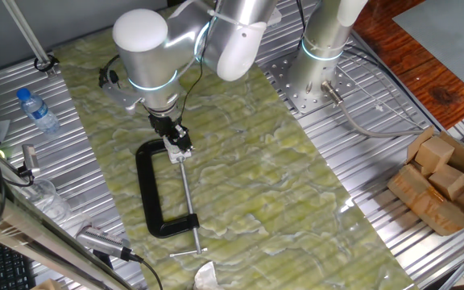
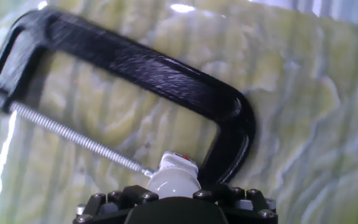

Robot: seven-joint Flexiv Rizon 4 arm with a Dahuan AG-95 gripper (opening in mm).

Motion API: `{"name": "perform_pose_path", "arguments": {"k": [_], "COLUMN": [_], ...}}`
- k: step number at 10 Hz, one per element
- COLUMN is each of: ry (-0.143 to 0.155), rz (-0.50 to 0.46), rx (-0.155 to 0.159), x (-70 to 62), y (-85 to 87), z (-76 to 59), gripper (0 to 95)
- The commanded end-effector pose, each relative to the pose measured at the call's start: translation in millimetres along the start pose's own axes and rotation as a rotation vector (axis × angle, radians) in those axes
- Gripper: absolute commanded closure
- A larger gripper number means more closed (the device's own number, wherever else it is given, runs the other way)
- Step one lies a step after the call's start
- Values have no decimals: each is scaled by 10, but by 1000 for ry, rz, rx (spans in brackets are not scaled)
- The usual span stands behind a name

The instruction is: Install the light bulb by rotating it

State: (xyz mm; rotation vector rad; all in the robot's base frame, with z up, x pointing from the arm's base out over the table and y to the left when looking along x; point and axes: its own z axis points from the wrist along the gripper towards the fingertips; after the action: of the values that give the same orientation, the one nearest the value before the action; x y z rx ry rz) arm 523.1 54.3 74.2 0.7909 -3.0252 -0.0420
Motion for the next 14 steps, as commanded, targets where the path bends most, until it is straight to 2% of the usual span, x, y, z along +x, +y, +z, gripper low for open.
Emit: {"name": "perform_pose_path", "arguments": {"k": [1, 4, 7, 8, 11, 14], "ry": [-8, -9, -22, -27, -29, -29], "rz": [-287, -342, -385, -397, -457, -479], "rx": [-3, 0, 6, 11, 15, 16], "x": [-4, -4, -4, -4, -5, -5], "y": [6, 6, 6, 6, 6, 6], "z": [-11, -11, -11, -11, -11, -11], "gripper": [190, 190, 190, 380, 380, 380]}}
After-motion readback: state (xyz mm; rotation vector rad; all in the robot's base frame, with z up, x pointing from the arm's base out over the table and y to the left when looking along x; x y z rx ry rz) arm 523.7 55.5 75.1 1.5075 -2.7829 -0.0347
